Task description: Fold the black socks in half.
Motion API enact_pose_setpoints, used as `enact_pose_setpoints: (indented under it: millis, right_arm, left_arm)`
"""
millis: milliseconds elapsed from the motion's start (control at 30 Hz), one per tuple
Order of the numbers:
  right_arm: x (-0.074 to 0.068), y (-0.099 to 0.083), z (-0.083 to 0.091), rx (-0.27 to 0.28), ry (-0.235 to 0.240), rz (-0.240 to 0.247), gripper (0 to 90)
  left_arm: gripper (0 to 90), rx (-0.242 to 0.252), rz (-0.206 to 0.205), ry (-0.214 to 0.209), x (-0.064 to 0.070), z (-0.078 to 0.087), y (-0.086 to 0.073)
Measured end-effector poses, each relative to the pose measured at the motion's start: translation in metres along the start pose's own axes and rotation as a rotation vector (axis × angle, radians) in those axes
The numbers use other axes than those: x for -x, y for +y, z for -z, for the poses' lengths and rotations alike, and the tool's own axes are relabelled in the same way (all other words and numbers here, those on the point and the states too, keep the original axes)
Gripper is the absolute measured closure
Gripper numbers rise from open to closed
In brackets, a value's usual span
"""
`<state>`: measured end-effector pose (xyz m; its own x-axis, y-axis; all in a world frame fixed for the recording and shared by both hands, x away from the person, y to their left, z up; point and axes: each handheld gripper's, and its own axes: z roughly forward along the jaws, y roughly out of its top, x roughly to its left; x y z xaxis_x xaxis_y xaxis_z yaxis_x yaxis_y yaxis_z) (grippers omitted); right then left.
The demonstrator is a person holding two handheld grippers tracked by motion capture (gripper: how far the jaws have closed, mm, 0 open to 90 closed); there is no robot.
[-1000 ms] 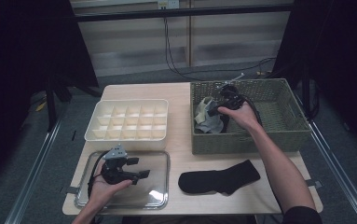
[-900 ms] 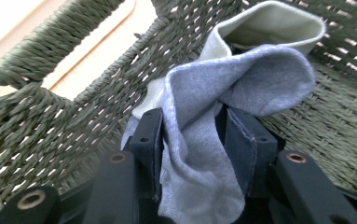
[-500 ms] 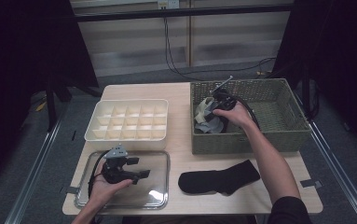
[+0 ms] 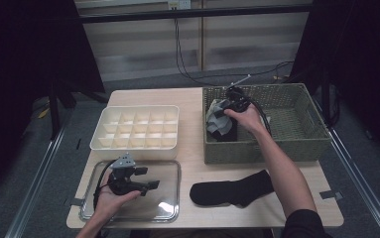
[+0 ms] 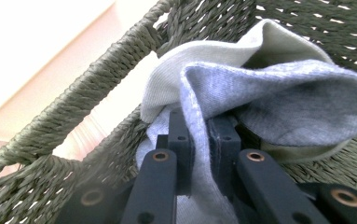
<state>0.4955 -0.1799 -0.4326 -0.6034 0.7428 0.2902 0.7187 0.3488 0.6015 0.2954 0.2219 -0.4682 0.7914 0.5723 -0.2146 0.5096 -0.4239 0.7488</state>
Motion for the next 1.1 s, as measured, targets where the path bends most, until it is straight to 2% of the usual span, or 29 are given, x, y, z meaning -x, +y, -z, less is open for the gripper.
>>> enact_pose_setpoints:
  millis: [167, 267, 367, 433, 467, 600, 667, 700, 767, 867, 933, 1033, 1100]
  right_arm:
    - [-0.001, -0.005, -0.013, -0.087, -0.011, 0.015, 80.8]
    - [0.0, -0.006, -0.008, -0.063, -0.014, 0.017, 74.9]
    - [0.001, -0.007, 0.0, -0.028, -0.012, 0.002, 62.8]
    - [0.005, -0.01, 0.007, -0.007, -0.01, -0.006, 58.5]
    - [0.01, -0.013, 0.013, 0.017, -0.019, -0.018, 52.6]
    - [0.017, -0.017, 0.025, 0.052, -0.013, -0.027, 49.7]
    - [0.024, -0.019, 0.036, 0.088, -0.016, -0.04, 52.3]
    - [0.024, -0.019, 0.036, 0.088, -0.016, -0.04, 52.3]
    - [0.03, -0.02, 0.043, 0.107, -0.032, -0.054, 59.9]
    - [0.039, -0.022, 0.043, 0.092, -0.069, -0.069, 66.3]
    - [0.044, -0.024, 0.04, 0.079, -0.093, -0.081, 64.9]
    - [0.047, -0.024, 0.036, 0.075, -0.1, -0.089, 60.9]
    - [0.049, -0.025, 0.032, 0.051, -0.108, -0.096, 57.6]
  left_arm:
    - [24.6, -0.011, -0.005, -0.003, 0.001, -0.002, 0.0]
    - [24.6, -0.014, -0.003, -0.005, 0.001, -0.001, 0.0]
    - [24.7, -0.015, -0.004, -0.003, 0.0, -0.002, -0.001]
    - [24.7, -0.015, -0.004, -0.003, 0.0, -0.002, -0.001]
    - [24.7, -0.015, -0.002, -0.001, 0.0, -0.001, -0.001]
    - [24.7, -0.018, -0.001, 0.002, 0.001, -0.002, -0.001]
    - [24.7, -0.018, -0.001, 0.002, 0.001, -0.002, -0.001]
    - [24.7, -0.018, 0.0, 0.003, 0.0, -0.002, 0.0]
    - [24.7, -0.018, 0.0, 0.003, 0.0, -0.003, 0.0]
    - [24.8, -0.011, 0.002, 0.001, 0.0, -0.003, 0.0]
    - [24.8, -0.012, 0.004, 0.002, 0.0, -0.004, 0.001]
    - [24.8, -0.014, -0.001, 0.0, 0.0, -0.004, 0.0]
    - [24.7, -0.012, -0.002, -0.001, 0.0, -0.003, 0.0]
